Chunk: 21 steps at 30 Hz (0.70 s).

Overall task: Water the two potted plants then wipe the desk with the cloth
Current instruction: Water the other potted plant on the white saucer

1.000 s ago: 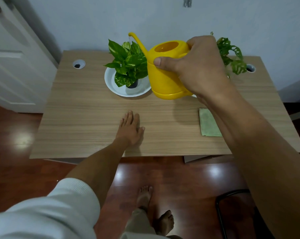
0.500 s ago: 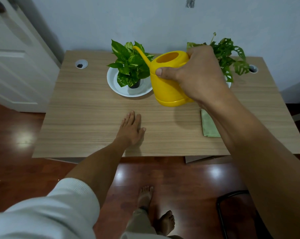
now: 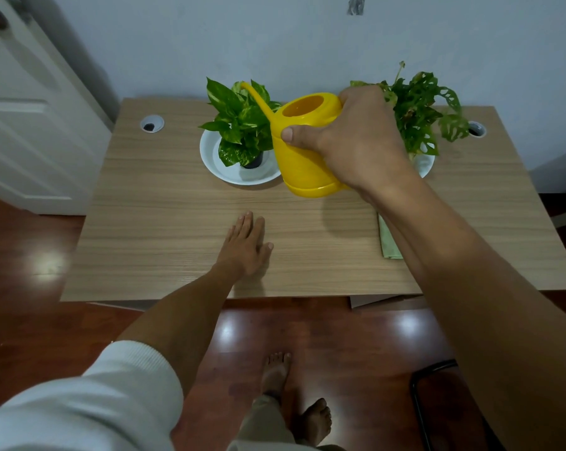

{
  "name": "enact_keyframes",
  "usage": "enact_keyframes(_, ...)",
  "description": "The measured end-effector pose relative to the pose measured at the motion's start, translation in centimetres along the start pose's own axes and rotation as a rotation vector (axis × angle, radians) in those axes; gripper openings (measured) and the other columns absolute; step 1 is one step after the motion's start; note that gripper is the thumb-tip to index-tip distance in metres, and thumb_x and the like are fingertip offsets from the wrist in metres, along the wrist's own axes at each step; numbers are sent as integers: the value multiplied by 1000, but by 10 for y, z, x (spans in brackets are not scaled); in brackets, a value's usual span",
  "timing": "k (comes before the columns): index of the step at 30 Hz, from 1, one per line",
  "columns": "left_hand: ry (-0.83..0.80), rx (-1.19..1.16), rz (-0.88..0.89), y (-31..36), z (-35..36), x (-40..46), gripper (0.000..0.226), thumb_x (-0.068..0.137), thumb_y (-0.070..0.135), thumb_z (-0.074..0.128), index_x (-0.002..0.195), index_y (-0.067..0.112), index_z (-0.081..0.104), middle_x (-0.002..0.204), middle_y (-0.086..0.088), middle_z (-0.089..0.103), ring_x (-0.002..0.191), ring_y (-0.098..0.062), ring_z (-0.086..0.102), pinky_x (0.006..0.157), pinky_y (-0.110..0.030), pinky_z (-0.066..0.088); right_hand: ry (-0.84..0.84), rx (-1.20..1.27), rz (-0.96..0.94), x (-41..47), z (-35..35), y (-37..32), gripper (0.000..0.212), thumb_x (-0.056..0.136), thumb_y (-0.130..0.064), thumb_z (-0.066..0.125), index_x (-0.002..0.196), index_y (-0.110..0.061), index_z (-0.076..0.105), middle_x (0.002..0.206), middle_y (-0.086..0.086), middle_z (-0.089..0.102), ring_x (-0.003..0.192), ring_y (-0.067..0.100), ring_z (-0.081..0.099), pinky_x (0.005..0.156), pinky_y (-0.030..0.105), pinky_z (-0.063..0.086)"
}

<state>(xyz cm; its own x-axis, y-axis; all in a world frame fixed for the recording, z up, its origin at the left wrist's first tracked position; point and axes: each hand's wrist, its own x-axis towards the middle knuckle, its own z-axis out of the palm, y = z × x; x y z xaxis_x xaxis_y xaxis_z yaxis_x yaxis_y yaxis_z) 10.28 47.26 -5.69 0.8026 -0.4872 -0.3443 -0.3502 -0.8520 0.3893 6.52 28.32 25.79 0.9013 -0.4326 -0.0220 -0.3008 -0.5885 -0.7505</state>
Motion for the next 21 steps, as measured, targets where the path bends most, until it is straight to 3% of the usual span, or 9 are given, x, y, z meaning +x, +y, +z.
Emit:
enact_keyframes(9, -10, 14, 7, 0, -2, -1, 74, 106, 55, 31, 164, 22, 0, 172, -11, -11, 159, -25, -14, 127, -41, -6, -57, -72, -6, -1, -19, -2, 75, 65, -56, 92, 115, -7, 65, 105, 6, 64, 90, 23, 60, 52, 27, 31)
enact_keyframes(21, -4, 17, 1, -1, -1, -1, 74, 105, 55, 33, 165, 23, 1, 172, -11, -10, 159, -24, -13, 128, -41, -5, 2, -69, -27, -1, -13, 0, 60, 69, -53, 91, 98, -17, 53, 97, 3, 56, 85, 21, 53, 52, 25, 28)
